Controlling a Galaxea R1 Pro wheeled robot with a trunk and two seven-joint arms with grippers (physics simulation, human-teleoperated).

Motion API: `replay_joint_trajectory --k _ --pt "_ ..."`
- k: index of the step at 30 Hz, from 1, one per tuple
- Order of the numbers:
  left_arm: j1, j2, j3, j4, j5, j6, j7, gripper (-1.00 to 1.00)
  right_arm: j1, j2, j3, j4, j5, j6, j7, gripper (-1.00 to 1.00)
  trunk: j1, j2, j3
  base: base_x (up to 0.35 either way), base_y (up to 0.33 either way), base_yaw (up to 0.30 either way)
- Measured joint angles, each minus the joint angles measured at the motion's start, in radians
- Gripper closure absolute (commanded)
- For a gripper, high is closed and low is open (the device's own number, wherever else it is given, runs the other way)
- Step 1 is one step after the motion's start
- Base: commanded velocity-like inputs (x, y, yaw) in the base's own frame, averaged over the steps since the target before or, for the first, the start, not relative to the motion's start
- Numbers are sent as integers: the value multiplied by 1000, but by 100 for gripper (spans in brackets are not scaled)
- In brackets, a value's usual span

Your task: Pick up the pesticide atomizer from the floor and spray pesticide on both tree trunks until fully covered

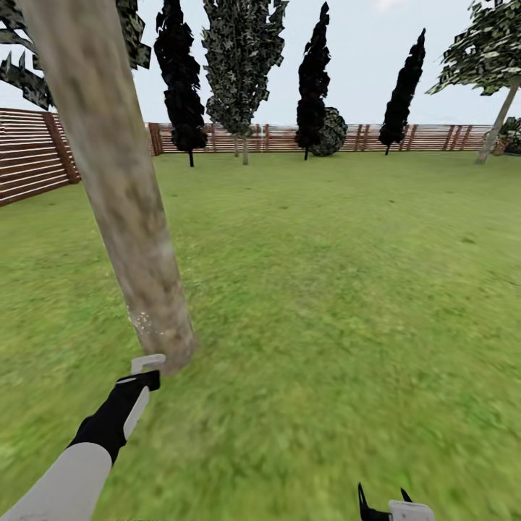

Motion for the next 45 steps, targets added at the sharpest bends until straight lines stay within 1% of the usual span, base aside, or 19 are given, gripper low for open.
replay_joint_trajectory --k 12,14,19,20,21,22,24,29,31,36,39,40,43,44,45 --pt "0 1 0 1 -2 -1 0 100 0 1 0 0 0 1 0 -100 0 0 0 99 -265 278" --pt "0 2 0 1 -1 -1 0 100 0 1 0 0 0 1 0 -100 0 0 0 53 -76 217" --pt "-6 2 0 0 -1 4 -1 100 0 0 0 0 0 1 0 -100 0 0 0 4 -5 18" --pt "-12 2 -1 -11 -5 23 -2 100 0 -1 0 0 0 1 0 -100 0 0 0 0 0 0" --pt "-13 2 -4 -68 -9 108 -6 100 0 -1 0 0 0 1 0 -100 0 0 0 0 0 0" --pt "-9 2 -7 -121 -12 150 -7 100 0 0 0 0 0 1 0 -100 0 0 0 0 0 0" --pt "-5 3 -7 -156 -11 165 -8 100 0 0 0 0 0 1 0 -100 0 0 0 0 0 0" --pt "-3 2 -9 -170 -10 174 -9 100 0 -1 0 0 0 1 0 -100 0 0 0 -93 0 0" --pt "-4 2 -10 -196 -12 185 -8 100 0 -1 0 0 0 1 0 -100 0 0 0 -173 0 0" --pt "-15 -1 -12 -332 -12 325 -6 100 0 -1 0 0 0 1 0 -100 0 0 0 -19 0 0" --pt "-58 -6 -12 -344 -6 389 -6 100 0 -1 0 0 0 1 0 -100 0 0 0 0 0 0" --pt "-62 -8 -12 -344 -6 396 -6 100 0 -1 0 0 0 1 0 -100 0 0 0 0 0 0" --pt "-95 6 -4 -343 -8 410 -10 100 0 -1 0 0 0 1 0 -100 0 0 0 0 0 0" --pt "-104 32 -2 -343 -14 413 -11 100 0 -1 0 0 0 1 0 -100 0 0 0 0 0 0" --pt "-108 64 -2 -342 -13 418 -12 100 0 -1 0 0 0 1 0 -100 0 0 0 0 0 0"
